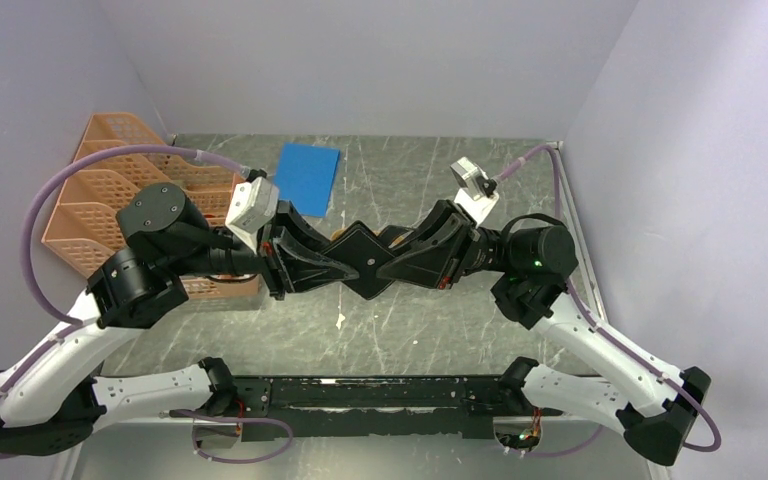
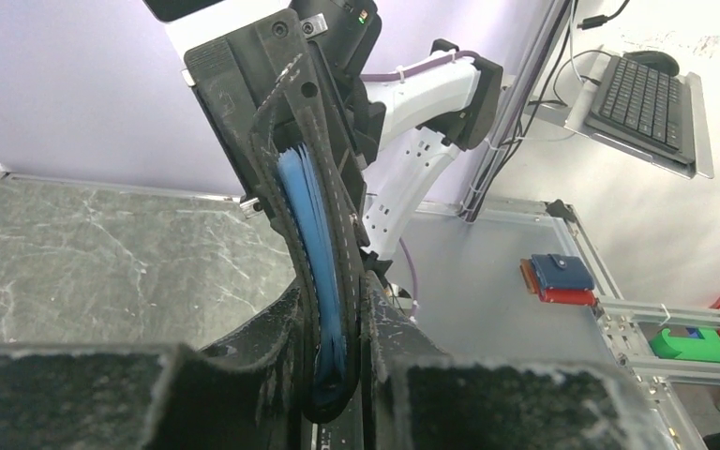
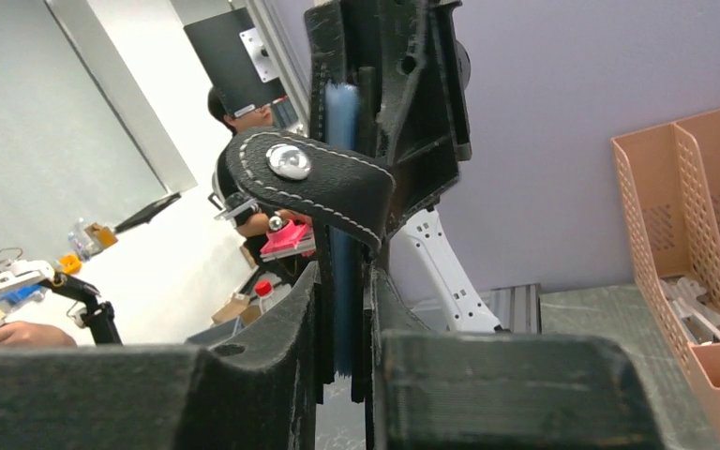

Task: Put the credit cards into the card holder
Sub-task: Turn over the card holder.

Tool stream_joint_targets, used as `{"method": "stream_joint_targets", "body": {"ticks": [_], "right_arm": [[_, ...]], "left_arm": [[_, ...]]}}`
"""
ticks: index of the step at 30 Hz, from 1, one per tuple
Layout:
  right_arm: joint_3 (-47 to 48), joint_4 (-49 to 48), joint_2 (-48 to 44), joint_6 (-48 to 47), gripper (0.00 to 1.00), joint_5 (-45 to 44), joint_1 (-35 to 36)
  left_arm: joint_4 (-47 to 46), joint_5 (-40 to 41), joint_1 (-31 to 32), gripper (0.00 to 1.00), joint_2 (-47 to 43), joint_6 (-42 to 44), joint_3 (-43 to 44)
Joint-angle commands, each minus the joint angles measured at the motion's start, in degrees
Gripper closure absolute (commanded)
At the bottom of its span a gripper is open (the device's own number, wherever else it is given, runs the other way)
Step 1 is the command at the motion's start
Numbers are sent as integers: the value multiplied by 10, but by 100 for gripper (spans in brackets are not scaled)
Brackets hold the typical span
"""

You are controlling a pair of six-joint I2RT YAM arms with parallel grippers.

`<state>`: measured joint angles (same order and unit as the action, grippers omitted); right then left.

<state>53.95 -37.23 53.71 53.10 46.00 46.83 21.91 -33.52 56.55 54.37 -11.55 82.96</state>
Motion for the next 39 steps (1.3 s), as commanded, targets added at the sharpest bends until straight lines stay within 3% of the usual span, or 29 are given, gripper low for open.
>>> {"method": "stream_joint_targets", "body": {"ticks": [1, 3, 4, 6, 7, 12, 22, 26, 29, 32, 35, 39], "right_arm": [[1, -16, -10, 3, 100, 1, 2], [1, -13, -17, -11, 100, -23, 2], [-6, -21, -24, -16, 100, -42, 2], [-23, -43, -40, -25, 100, -86, 3], [-30, -48, -49, -32, 100, -106, 3], [-39, -60, -50, -49, 100, -149, 4], [-54, -42, -44, -67, 100, -201, 5], [-59, -40, -47, -73, 100, -210, 5], [-65, -43, -51, -76, 100, -218, 5], [-70, -48, -52, -77, 100, -222, 5], [-74, -54, -53, -76, 100, -225, 5], [-79, -67, -51, -71, 100, -228, 5]], "left_arm": [[-82, 24, -1, 69, -10, -8, -15], [-116, 34, -1, 34, -19, -30, -39], [-133, 47, -1, 22, -24, -45, -52], [-182, 65, 0, 5, -37, -79, -88], [-207, 77, -1, 3, -46, -98, -107], [-349, 134, -1, 5, -71, -184, -204], [-430, 176, -1, 18, -28, -254, -209], [-440, 175, -1, 31, -23, -262, -218], [-442, 183, -1, 50, -28, -263, -226], [-439, 195, -1, 61, -35, -259, -234], [-429, 202, -1, 63, -39, -254, -236], [-419, 201, -1, 55, -39, -249, -238]]}}
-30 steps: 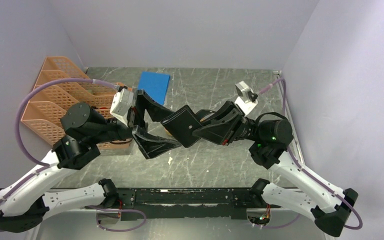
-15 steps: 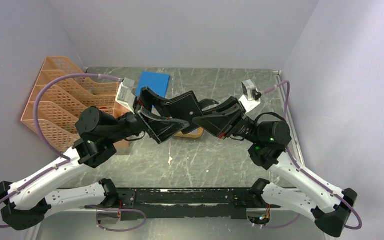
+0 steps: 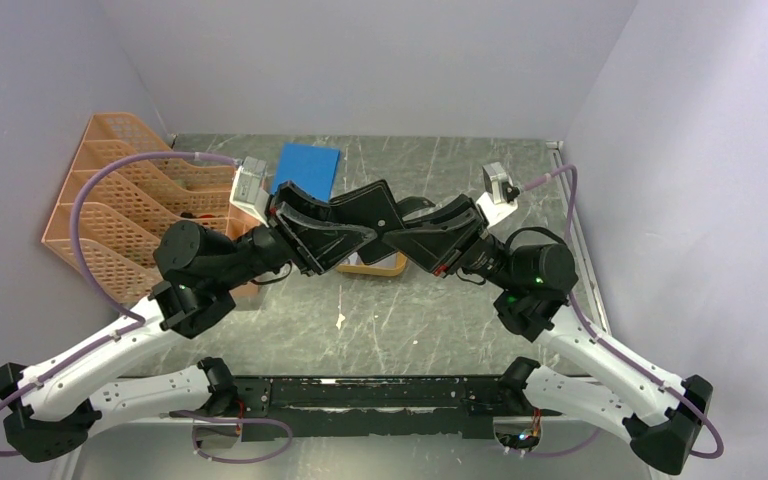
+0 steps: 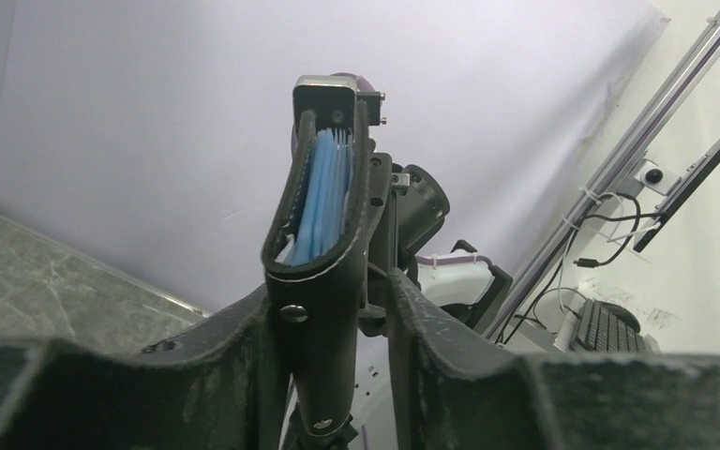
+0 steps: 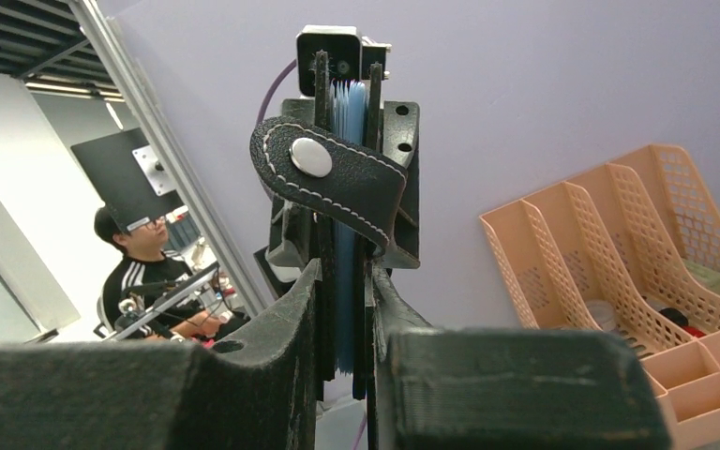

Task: Put the credit cards into the card holder
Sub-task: Turn over the card holder.

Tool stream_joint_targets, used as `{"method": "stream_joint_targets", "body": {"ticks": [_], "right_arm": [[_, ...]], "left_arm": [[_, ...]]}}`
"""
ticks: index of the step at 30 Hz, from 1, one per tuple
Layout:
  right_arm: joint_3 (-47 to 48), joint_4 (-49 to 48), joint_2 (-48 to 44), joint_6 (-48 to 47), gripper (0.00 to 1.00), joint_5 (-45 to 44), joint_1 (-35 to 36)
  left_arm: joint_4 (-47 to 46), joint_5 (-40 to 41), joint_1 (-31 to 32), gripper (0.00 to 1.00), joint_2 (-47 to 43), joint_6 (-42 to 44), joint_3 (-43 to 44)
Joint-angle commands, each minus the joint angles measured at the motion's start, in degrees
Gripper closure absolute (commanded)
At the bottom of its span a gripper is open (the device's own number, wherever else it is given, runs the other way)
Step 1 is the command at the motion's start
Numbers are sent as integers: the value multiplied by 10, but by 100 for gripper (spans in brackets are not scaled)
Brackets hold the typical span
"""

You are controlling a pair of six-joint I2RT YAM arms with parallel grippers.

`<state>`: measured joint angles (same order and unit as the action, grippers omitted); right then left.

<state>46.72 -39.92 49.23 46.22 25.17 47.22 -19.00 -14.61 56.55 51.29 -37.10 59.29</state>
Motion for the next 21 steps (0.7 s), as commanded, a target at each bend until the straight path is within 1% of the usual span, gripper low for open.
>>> {"method": "stream_joint_targets", "body": {"ticks": [1, 3, 5, 10, 11, 13, 15, 16, 17, 18, 19, 21], "right_arm": [[-9, -43, -6, -1, 100, -21, 1], [-12, -50, -7, -1, 100, -23, 1], [-14, -53, -7, -1, 100, -26, 1], [-19, -57, -9, -1, 100, -30, 1], [-19, -56, -10, -2, 100, -30, 1], [-15, -45, -10, -4, 100, -28, 1], [3, 11, -13, -27, 100, -19, 1], [18, 55, -18, -49, 85, -14, 1], [35, 111, -25, -87, 64, -15, 1], [50, 164, -36, -112, 55, -22, 1], [61, 210, -47, -136, 48, -33, 1], [79, 291, -75, -181, 44, -57, 1]], "left_arm": [[-9, 12, -1, 54, -9, 6, -2], [-9, 11, -1, 56, -10, 6, -6], [-9, 13, 0, 61, -12, 6, -9], [-2, 18, -1, 91, -14, 10, -12], [-1, 18, -1, 95, -14, 12, -11], [7, 23, -1, 95, -15, 15, -10], [30, 40, 0, 95, -19, 22, -3], [49, 53, -1, 95, -22, 29, 3], [75, 66, -1, 95, -24, 39, 11], [98, 75, -1, 95, -27, 49, 20], [121, 83, -1, 95, -28, 59, 28], [164, 95, -1, 95, -33, 75, 42]]}}
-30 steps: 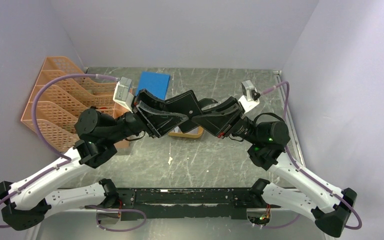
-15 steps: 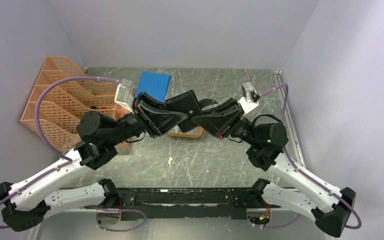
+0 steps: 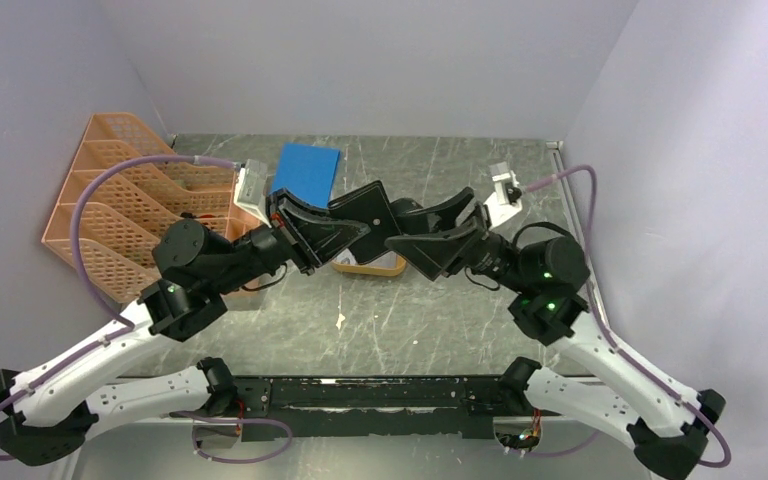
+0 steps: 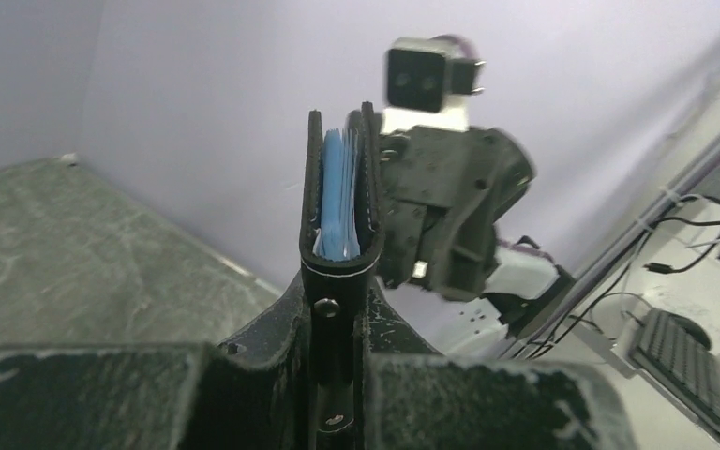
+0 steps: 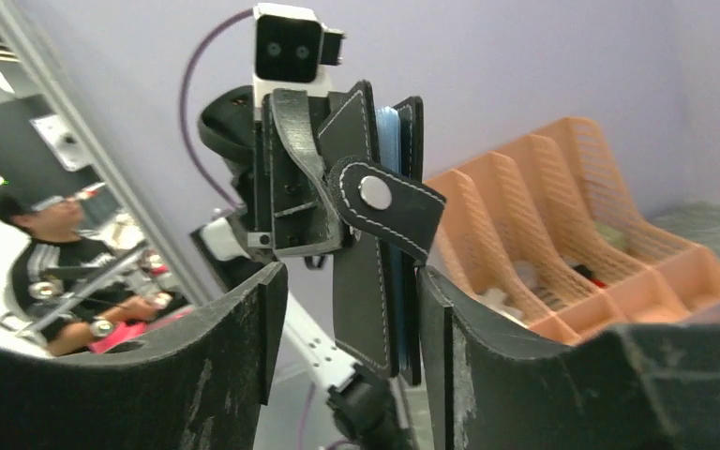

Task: Put the credit cards into the card holder
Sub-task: Turn over the card holder, then close the card holder.

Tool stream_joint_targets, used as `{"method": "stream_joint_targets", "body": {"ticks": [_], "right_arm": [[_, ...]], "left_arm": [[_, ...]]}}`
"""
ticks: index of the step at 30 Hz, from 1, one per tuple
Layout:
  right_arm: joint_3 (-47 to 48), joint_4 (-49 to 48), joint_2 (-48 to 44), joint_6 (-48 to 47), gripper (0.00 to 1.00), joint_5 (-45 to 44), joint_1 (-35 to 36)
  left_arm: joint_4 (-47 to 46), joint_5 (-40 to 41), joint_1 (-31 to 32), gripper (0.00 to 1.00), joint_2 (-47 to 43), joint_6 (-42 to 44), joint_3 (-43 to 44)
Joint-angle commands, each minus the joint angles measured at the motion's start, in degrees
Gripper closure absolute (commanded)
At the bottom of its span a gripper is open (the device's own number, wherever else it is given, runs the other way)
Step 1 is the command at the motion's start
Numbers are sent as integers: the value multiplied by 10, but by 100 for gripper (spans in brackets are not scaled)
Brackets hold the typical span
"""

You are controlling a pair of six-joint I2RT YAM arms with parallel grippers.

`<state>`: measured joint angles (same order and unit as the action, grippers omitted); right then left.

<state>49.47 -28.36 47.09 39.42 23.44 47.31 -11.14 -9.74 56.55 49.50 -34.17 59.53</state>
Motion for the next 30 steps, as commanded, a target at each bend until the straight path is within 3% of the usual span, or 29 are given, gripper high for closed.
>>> {"method": "stream_joint_targets", "body": {"ticks": [1, 6, 16, 25, 30], "right_arm": [[58, 211, -66, -130, 43, -54, 0], [82, 293, -89, -155, 43, -116, 0], [133, 340, -26, -150, 43, -169, 0], [120, 299, -31, -143, 55, -154, 0], [127, 296, -23, -144, 69, -142, 0]], "left_arm": [[102, 49, -1, 95, -18, 52, 44], [137, 46, -1, 95, -33, 67, 45], [161, 8, -1, 95, -21, 79, 71], [171, 11, 0, 95, -32, 87, 66], [175, 10, -1, 95, -36, 89, 66]]}}
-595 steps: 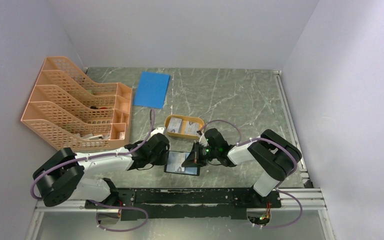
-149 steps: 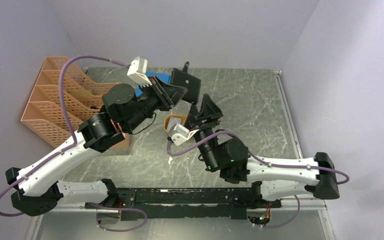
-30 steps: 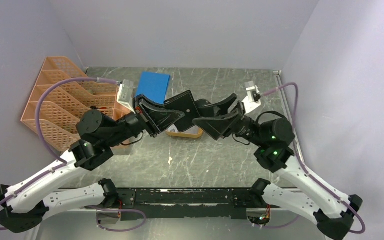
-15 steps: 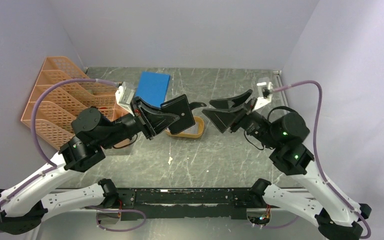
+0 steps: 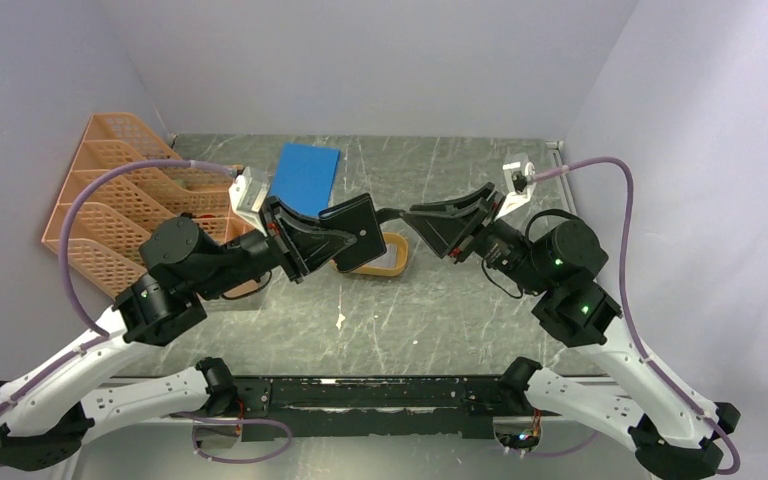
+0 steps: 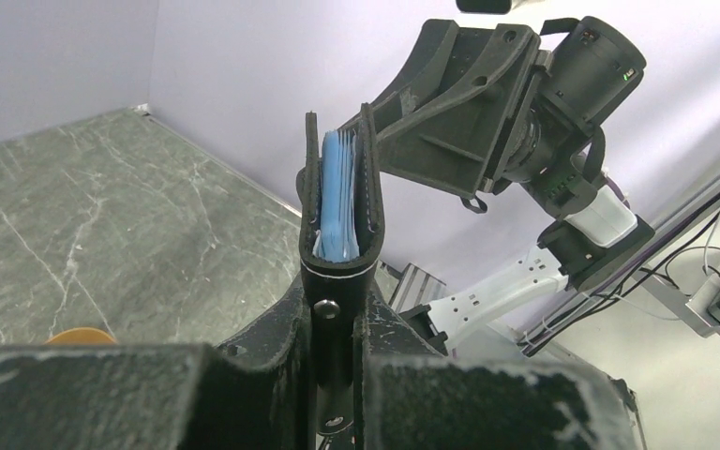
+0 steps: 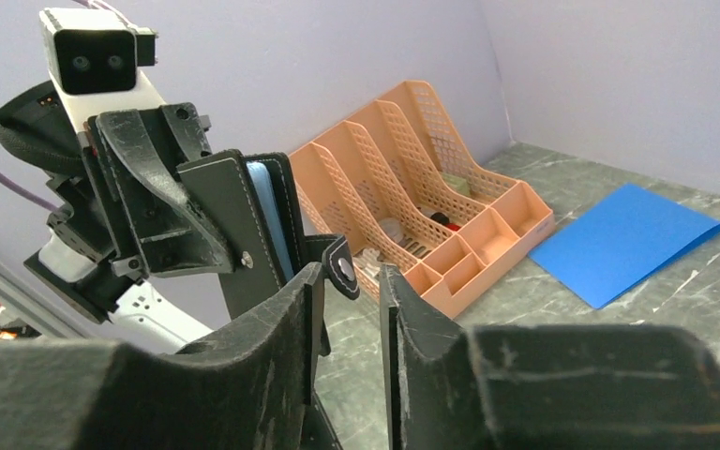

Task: Put the credit cards into the card holder
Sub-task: Close the card holder.

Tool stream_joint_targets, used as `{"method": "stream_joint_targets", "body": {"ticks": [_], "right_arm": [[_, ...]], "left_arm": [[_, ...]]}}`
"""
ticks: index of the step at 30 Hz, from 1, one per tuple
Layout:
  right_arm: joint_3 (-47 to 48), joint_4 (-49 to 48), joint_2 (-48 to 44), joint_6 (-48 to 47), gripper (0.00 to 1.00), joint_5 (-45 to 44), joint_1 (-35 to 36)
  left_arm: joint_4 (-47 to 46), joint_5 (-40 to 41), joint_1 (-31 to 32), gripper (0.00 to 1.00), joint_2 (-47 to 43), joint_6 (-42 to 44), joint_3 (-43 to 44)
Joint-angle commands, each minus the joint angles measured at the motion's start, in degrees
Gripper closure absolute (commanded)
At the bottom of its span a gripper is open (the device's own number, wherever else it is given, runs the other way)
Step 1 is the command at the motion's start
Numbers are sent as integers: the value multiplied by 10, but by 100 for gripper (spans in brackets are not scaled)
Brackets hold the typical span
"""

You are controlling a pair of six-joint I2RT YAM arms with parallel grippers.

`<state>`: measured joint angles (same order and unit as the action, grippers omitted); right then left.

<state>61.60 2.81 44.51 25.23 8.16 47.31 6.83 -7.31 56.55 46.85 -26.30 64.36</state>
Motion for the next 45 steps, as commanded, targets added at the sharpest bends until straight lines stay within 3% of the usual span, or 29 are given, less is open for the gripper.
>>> {"method": "stream_joint_targets", "body": {"ticks": [1, 7, 15, 17, 21, 31, 37, 45], "right_arm": [[8, -15, 6, -2, 70, 13, 0], [7, -23, 8, 2, 74, 23, 0], [4, -25, 7, 3, 90, 32, 0], [4, -25, 5, 3, 89, 34, 0], [4, -25, 2, 1, 78, 32, -1], [-2, -42, -7, 3, 77, 29, 0], [2, -41, 1, 5, 84, 43, 0], [7, -36, 9, 5, 83, 47, 0]], "left_arm": [[-4, -14, -1, 95, -10, 11, 17], [-6, -16, 0, 95, -13, 12, 15], [-4, -14, 0, 95, -15, 14, 13], [-3, -12, -1, 95, -15, 15, 13], [-3, -13, -1, 95, -14, 16, 13], [-3, -16, -1, 95, -17, 14, 12], [-5, -18, -1, 95, -17, 14, 12], [-5, -19, -1, 95, -19, 14, 12]]}}
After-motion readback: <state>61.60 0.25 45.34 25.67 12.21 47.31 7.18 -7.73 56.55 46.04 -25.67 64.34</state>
